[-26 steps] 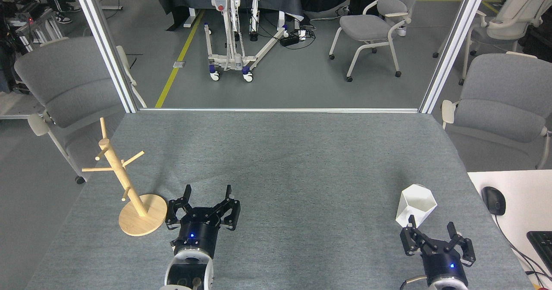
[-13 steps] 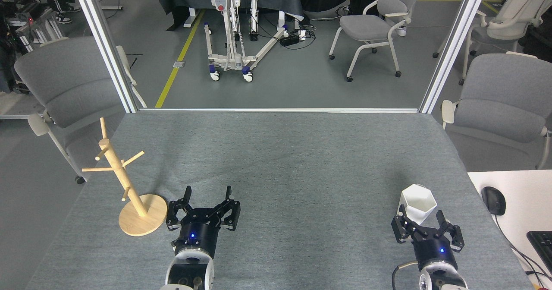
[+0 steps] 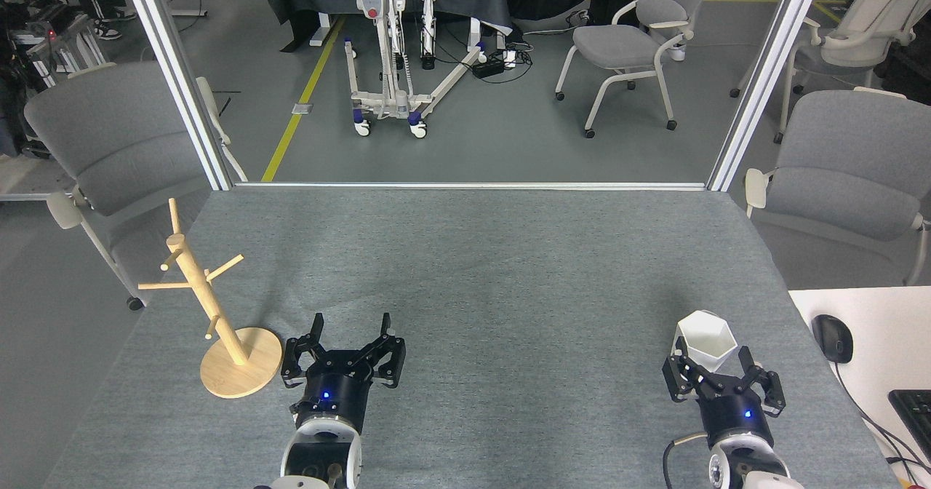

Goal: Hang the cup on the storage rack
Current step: 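Close the right gripper on the rim of the white cup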

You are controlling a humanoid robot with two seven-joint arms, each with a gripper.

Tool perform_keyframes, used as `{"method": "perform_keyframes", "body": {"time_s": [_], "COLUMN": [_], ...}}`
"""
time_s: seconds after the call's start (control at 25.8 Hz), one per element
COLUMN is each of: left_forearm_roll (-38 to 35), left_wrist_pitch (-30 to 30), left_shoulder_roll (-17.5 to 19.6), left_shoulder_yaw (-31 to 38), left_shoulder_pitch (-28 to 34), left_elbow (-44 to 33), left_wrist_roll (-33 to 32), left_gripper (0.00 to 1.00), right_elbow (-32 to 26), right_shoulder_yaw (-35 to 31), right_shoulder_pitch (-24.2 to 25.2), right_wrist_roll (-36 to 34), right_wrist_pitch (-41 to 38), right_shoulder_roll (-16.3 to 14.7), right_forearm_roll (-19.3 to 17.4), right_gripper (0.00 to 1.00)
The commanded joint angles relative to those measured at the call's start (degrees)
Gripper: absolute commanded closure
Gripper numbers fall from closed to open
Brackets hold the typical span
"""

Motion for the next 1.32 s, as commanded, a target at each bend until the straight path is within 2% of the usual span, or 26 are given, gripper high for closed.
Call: {"method": "perform_keyframes", "body": {"time_s": [0.0,0.97,1.28], "left_forearm_roll": [-0.01,0.08,0.08], "left_wrist_pitch": [-0.01,0.08,0.08], "left_shoulder_roll": [-0.01,0.07,0.16], "left_shoulder_yaw": [0.00,0.79,0.79], "left_shoulder_pitch": [-0.50,-0.67,-0.67], "left_elbow": [1.05,1.58,1.93], "left_wrist_roll": [0.02,-0.06,-0.06], "left_gripper": [0.01,0.01,0.01], "right_elbow": [0.24,8.15,8.85], "right_shoulder_yaw": [0.07,0.51,0.51], "right_shoulder_pitch": [-0.61,-6.32,-7.12], "right_wrist_roll": [0.00,0.00,0.00], "right_wrist_pitch": [0.08,0.17,0.17], "right_shoulder_roll": [-0.02,-0.46,-0.46], "right_forearm_roll": [-0.08,0.19,0.19], "right_gripper": [0.00,0.00,0.00]}}
